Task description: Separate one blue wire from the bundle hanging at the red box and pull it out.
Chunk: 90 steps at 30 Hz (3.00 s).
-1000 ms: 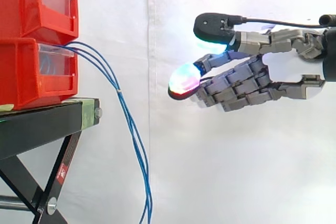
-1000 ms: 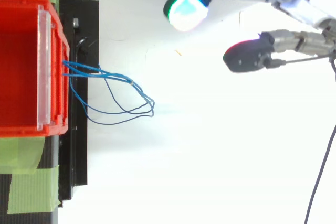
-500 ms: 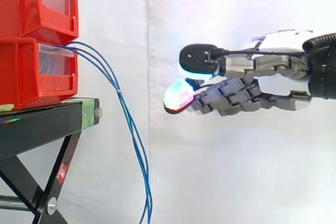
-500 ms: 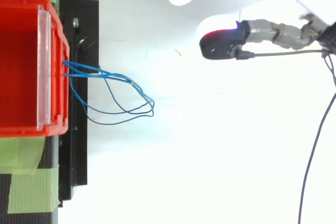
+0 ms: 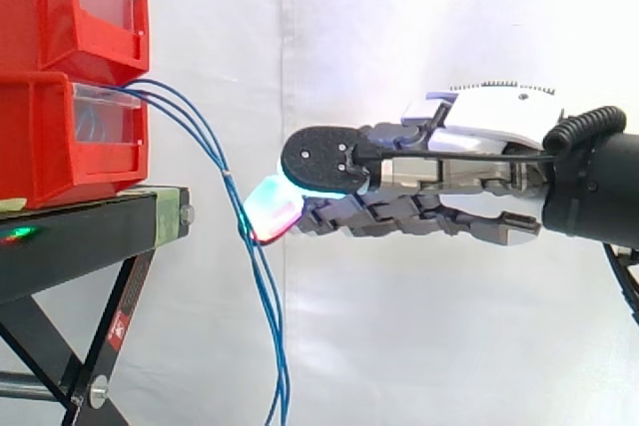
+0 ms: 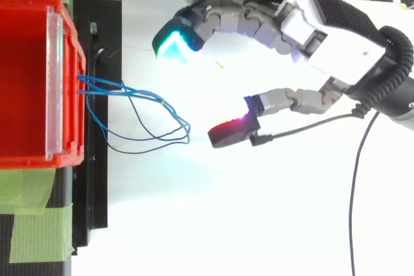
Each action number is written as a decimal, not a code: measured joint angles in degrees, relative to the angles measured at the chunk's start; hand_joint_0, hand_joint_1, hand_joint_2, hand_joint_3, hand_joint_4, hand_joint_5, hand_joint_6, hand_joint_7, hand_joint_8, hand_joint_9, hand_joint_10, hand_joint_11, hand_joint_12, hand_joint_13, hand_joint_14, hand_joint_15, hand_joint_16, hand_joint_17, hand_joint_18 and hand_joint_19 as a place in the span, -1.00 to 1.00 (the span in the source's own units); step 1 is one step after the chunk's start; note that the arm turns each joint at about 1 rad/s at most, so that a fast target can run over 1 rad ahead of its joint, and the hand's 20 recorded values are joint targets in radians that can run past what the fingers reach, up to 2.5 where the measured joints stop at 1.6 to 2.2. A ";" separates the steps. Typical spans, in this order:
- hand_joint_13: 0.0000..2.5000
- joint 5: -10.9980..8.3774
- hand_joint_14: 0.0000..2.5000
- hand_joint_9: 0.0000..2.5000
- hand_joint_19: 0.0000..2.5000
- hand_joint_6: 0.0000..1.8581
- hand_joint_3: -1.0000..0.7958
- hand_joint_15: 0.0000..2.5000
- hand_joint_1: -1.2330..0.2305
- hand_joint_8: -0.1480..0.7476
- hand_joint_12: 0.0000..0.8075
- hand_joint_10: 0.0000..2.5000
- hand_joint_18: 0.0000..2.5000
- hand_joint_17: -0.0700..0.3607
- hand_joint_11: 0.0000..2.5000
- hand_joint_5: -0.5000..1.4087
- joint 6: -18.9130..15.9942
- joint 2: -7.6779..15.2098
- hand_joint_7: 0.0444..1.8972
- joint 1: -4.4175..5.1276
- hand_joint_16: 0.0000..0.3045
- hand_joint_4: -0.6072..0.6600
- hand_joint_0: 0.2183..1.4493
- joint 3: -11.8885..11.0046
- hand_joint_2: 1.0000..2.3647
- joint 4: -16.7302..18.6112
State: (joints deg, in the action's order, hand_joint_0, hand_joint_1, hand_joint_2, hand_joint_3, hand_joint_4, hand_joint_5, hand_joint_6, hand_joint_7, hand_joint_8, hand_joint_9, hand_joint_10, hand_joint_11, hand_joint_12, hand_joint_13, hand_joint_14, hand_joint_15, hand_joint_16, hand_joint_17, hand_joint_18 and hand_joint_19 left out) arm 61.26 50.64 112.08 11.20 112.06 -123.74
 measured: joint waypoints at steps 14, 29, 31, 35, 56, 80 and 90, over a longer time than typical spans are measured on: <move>-0.78 0.60 -1.00 -0.61 -0.87 -0.46 -0.44 -0.89 -0.10 -0.03 -0.11 -1.00 -0.95 -0.06 -0.89 -0.66 5.57 0.22 -0.18 1.64 -0.62 0.45 -0.55 -0.06 -1.00 3.72; -0.78 0.64 -1.00 -0.60 -0.87 -0.46 -0.44 -0.89 -0.10 -0.03 -0.11 -1.00 -0.95 -0.06 -0.89 -0.66 5.71 0.24 -0.18 2.31 -0.62 0.46 -0.55 -0.07 -1.00 4.55; -0.78 0.63 -1.00 -0.60 -0.87 -0.46 -0.44 -0.88 -0.10 -0.03 -0.11 -1.00 -0.95 -0.06 -0.89 -0.66 5.66 0.24 -0.18 2.25 -0.62 0.46 -0.55 -0.06 -1.00 4.54; -0.78 0.58 -1.00 -0.60 -0.87 -0.46 -0.44 -0.88 -0.10 -0.02 -0.11 -1.00 -0.95 -0.06 -0.89 -0.66 5.41 0.24 -0.18 1.97 -0.62 0.46 -0.55 -0.07 -1.00 4.37; -0.78 -4.25 -1.00 -0.60 -0.87 -0.46 -0.44 -0.89 -0.10 -0.02 -0.11 -1.00 -0.95 -0.07 -0.89 -0.66 -2.44 3.13 -0.18 1.71 -0.62 0.46 -0.55 -0.83 -1.00 4.75; -0.77 -6.03 -1.00 -0.60 -0.86 -0.46 -0.44 -0.88 -0.27 -0.06 -0.15 -1.00 -0.91 -0.11 -0.86 -0.63 -8.72 3.73 0.16 1.48 -0.64 0.37 -0.46 -3.36 -1.00 4.08; -0.76 -6.27 -1.00 -0.60 -0.84 -0.46 -0.44 -0.88 -0.27 -0.06 -0.15 -1.00 -0.90 -0.11 -0.85 -0.63 -8.62 3.74 0.14 1.46 -0.65 0.39 -0.46 -3.43 -1.00 4.17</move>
State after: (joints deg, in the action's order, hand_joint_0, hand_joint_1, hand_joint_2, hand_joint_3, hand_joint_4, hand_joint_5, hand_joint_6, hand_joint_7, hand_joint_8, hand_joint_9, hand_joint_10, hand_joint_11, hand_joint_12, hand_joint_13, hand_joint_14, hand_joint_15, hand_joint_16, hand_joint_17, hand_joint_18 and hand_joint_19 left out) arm 54.99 42.03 115.82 12.67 108.63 -119.57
